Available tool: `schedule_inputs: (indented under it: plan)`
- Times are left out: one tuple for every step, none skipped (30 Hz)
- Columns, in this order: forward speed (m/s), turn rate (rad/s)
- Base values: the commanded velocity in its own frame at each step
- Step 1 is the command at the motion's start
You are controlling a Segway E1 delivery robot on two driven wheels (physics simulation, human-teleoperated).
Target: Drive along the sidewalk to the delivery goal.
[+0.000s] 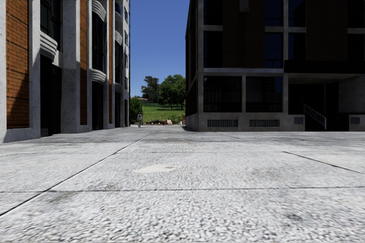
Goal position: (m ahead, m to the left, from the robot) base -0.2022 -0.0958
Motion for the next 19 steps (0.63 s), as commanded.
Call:
schedule_inputs:
  plan:
    - [0.0,0.0]
    - [0.0,0.0]
    - [0.0,0.0]
    - [0.0,0.0]
    - [0.0,0.0]
    - [0.0,0.0]
    - [0.0,0.0]
    - [0.0,0.0]
    - [0.0,0.0]
    - [0.0,0.0]
    - [0.0,0.0]
    - [0.0,0.0]
    - [0.0,0.0]
    - [0.0,0.0]
    - [0.0,0.0]
    - [0.0,0.0]
    - [0.0,0.0]
    - [0.0,0.0]
    - [0.0,0.0]
